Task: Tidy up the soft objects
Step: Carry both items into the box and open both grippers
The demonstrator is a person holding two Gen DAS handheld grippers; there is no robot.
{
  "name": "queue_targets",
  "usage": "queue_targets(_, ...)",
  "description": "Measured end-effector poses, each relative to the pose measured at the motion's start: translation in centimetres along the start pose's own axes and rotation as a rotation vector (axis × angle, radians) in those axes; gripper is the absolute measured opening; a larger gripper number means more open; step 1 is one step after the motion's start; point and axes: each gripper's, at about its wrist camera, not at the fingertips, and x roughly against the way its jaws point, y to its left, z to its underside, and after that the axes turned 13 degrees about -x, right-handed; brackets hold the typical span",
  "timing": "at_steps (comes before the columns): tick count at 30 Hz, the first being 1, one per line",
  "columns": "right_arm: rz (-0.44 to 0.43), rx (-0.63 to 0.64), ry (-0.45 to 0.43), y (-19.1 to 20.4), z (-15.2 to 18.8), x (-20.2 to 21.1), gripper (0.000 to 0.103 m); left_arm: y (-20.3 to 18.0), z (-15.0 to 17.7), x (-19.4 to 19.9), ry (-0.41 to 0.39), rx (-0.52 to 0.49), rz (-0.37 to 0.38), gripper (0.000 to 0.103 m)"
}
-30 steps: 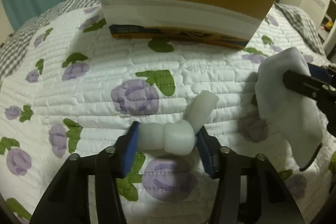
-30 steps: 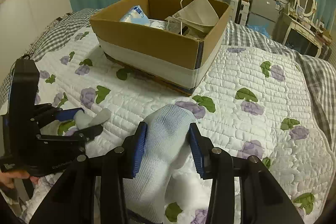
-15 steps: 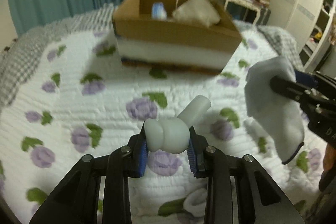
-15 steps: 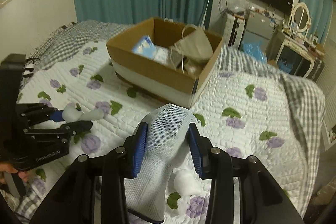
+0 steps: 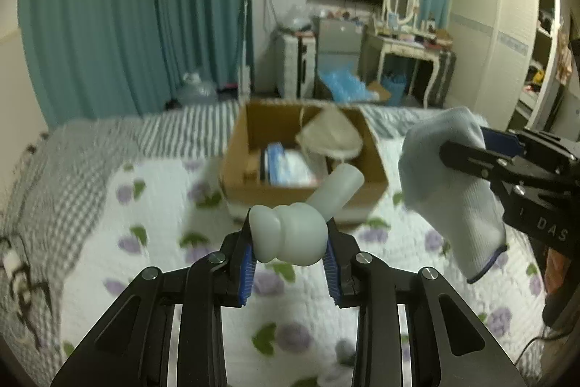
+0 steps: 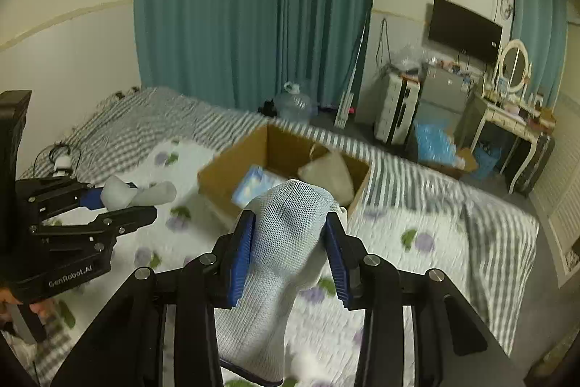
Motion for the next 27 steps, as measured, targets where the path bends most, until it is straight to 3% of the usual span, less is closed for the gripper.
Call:
queue_targets(8, 0.007, -0.017, -0.068, -0.6, -6.0, -2.8, 0.038, 2.2, -5.0, -2.7, -0.037, -0.017, -0.036, 0.031)
queue_targets(14, 0.015, -0.027, -0.061, -1.5, -8.3, -8.2, 0.038, 3.3, -7.6, -7.9, -0.038, -0.004, -0.054, 0.031)
queue_targets(21, 0.035, -0.033, 0.011, -3.0, -8.0, -16.8, 0.038, 4.0, -7.9, -15.3, 0.011, -0.004, -0.072, 0.031)
queue_targets(27, 0.039, -0.047, 0.151, -4.7, -4.4, -23.8, 0.038, 3.6, -6.4, -19.9, 0.053, 0.005, -0.029, 0.032)
